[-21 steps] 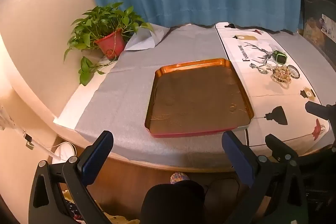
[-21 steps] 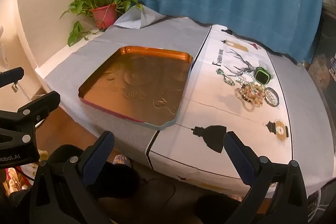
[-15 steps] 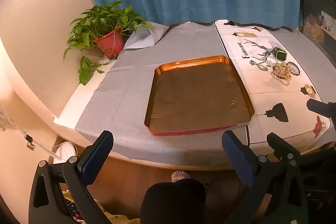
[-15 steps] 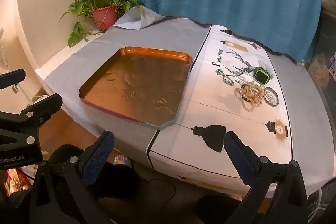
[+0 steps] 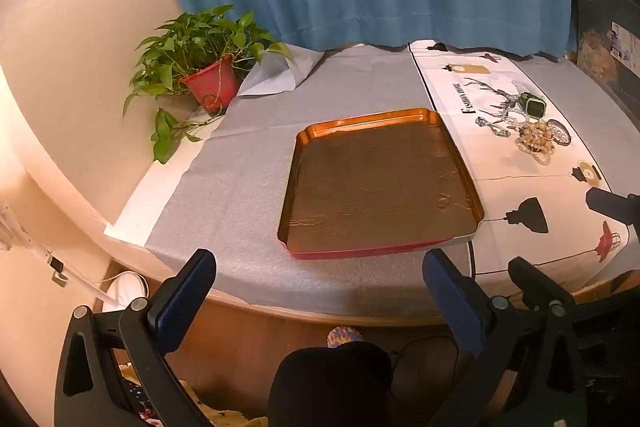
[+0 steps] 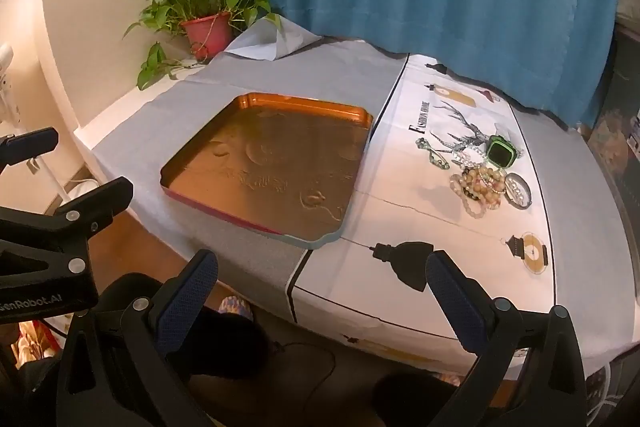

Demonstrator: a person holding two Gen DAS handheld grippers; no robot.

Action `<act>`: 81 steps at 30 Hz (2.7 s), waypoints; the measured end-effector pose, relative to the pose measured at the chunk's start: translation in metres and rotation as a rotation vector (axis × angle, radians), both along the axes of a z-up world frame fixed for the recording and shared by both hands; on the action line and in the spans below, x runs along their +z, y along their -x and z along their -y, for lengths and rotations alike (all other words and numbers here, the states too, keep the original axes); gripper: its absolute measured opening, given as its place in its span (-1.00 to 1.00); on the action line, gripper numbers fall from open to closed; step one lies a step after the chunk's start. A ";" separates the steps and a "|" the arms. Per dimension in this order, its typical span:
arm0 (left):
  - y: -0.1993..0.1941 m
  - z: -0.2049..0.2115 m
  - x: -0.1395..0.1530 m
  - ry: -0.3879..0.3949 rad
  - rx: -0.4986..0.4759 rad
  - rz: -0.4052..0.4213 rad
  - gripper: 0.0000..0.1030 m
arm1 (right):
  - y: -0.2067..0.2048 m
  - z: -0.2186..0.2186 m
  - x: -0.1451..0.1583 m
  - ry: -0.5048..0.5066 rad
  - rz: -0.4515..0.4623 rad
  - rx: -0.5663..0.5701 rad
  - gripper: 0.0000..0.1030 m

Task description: Organize jewelry

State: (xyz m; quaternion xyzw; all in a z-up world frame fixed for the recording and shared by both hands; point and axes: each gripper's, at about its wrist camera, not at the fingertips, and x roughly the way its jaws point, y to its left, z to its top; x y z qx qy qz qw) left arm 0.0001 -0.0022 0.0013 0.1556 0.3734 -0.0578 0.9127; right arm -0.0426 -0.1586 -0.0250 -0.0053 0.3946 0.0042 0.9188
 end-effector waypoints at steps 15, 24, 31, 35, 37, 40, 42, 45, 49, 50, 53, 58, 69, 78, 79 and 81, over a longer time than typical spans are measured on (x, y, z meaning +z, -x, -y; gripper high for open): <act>0.005 -0.007 0.009 0.006 0.007 0.009 1.00 | 0.005 -0.003 0.004 -0.008 0.003 0.006 1.00; 0.005 -0.014 0.011 0.013 0.013 0.008 1.00 | 0.005 -0.003 0.004 -0.006 0.003 0.007 1.00; 0.006 -0.014 0.011 0.011 0.015 0.007 1.00 | 0.006 -0.004 0.004 -0.005 0.001 0.006 1.00; 0.007 -0.020 0.013 0.011 0.021 0.013 1.00 | 0.006 -0.004 0.005 -0.006 0.007 0.001 1.00; 0.007 -0.022 0.013 0.011 0.026 0.017 1.00 | 0.008 -0.003 0.006 -0.008 0.012 0.000 1.00; 0.008 -0.023 0.013 0.013 0.032 0.015 1.00 | 0.011 -0.002 0.008 -0.011 0.015 0.001 1.00; 0.008 -0.023 0.013 0.012 0.030 0.018 1.00 | 0.011 -0.002 0.009 -0.011 0.014 0.002 1.00; 0.008 -0.025 0.013 0.014 0.028 0.018 1.00 | 0.013 -0.003 0.010 -0.004 0.015 0.009 1.00; 0.008 -0.023 0.013 0.012 0.030 0.018 1.00 | 0.014 -0.005 0.012 -0.001 0.016 0.007 1.00; 0.008 -0.023 0.013 0.012 0.030 0.018 1.00 | 0.013 -0.006 0.013 -0.001 0.014 0.007 1.00; 0.008 -0.023 0.013 0.013 0.032 0.019 1.00 | 0.013 -0.006 0.014 0.004 0.012 0.008 1.00; 0.008 -0.022 0.013 0.012 0.031 0.019 1.00 | 0.013 -0.006 0.014 0.004 0.014 0.008 1.00; 0.009 -0.018 0.014 0.005 0.021 0.017 1.00 | 0.013 -0.007 0.013 0.001 0.010 0.005 1.00; 0.004 0.006 0.009 -0.020 -0.009 0.002 1.00 | 0.013 0.013 0.006 -0.042 -0.003 -0.019 1.00; 0.004 0.008 0.007 -0.022 -0.014 0.001 1.00 | 0.013 0.018 0.004 -0.047 -0.004 -0.027 1.00; 0.003 0.020 0.004 -0.031 -0.040 -0.006 1.00 | 0.012 0.030 -0.003 -0.056 -0.011 -0.048 1.00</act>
